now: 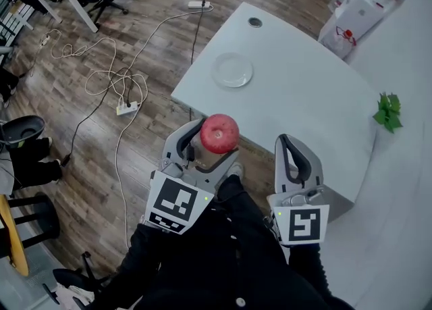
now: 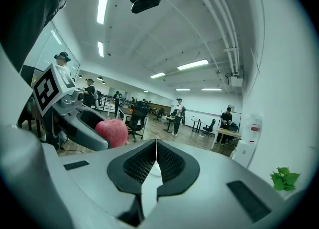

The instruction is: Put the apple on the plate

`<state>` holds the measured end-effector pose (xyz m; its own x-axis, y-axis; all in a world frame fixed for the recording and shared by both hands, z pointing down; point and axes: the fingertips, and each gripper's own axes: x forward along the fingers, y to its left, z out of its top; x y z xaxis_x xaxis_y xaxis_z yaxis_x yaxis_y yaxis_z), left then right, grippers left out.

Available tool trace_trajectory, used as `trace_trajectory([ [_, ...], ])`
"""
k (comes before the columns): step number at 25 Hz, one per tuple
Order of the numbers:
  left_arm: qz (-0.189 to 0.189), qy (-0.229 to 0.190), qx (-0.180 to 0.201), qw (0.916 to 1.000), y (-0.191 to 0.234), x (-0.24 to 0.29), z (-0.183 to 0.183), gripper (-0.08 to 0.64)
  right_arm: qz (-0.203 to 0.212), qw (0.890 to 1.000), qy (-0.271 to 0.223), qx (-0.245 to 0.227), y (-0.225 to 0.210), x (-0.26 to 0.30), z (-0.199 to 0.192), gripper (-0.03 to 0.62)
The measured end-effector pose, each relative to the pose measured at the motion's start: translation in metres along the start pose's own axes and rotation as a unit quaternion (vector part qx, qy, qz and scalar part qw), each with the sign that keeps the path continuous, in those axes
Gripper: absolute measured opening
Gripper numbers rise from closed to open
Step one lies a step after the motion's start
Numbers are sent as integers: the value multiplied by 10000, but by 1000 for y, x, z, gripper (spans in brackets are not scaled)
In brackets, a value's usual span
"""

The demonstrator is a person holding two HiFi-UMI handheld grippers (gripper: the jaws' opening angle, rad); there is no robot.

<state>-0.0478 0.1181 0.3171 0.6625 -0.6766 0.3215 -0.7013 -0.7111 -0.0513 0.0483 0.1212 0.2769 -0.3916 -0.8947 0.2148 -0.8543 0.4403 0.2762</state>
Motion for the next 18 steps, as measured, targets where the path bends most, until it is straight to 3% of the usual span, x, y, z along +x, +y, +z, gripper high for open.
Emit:
trace_trajectory([
  [18, 945, 155, -326, 9949, 32, 115, 31, 354, 908, 9957, -95, -136, -107, 78, -28, 41],
])
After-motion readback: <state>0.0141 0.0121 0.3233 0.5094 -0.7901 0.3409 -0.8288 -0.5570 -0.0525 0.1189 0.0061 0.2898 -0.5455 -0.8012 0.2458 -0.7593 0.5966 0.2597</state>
